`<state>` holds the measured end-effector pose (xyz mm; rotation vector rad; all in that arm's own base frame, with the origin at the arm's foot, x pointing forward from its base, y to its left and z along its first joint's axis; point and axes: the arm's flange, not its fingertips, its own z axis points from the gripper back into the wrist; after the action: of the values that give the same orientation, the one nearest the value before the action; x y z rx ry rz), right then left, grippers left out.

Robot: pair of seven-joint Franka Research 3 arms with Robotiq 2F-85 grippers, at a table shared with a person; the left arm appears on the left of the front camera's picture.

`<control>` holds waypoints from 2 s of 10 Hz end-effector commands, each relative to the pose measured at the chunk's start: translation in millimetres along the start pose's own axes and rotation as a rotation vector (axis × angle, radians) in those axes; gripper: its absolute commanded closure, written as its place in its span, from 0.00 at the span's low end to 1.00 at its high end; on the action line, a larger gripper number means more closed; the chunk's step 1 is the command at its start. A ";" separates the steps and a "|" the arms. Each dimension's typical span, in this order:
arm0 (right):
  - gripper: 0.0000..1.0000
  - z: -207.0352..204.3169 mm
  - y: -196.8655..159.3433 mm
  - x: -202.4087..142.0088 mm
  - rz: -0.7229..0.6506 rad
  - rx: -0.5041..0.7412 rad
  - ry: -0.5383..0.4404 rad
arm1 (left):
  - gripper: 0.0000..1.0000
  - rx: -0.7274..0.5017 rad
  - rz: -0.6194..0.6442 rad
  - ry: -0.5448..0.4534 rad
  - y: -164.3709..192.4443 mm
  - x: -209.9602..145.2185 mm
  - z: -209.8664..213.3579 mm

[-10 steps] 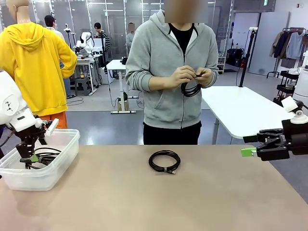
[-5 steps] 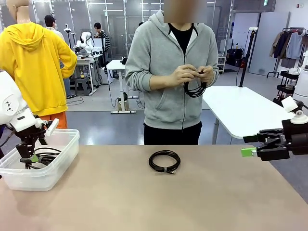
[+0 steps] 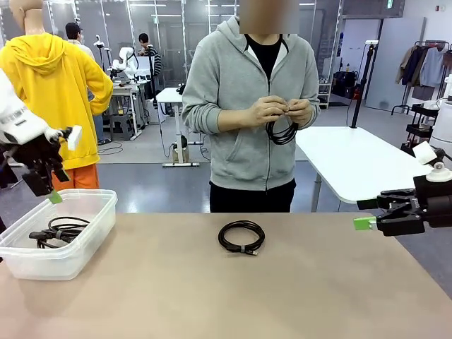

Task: Organize and store the cables.
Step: Place the USB Extension Cable into the Organizing box.

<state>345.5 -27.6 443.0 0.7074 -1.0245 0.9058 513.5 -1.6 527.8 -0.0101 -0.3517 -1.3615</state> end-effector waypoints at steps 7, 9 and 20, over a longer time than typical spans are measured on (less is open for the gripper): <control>0.00 -0.8 1.2 3.5 -0.025 -0.001 -0.011 | 0.00 -0.014 0.532 -0.489 -148.9 -83.4 67.5; 0.00 -0.8 1.2 3.5 -0.025 -0.001 -0.011 | 0.00 0.005 0.649 -0.572 -170.6 -106.2 75.8; 0.00 -2.3 15.8 37.3 0.058 0.008 0.101 | 0.00 -0.036 0.581 -0.526 -160.8 -104.7 75.3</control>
<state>345.4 -22.3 450.4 0.6871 -1.0114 0.9400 320.3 78.3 539.1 -0.4892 -0.7074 -0.7609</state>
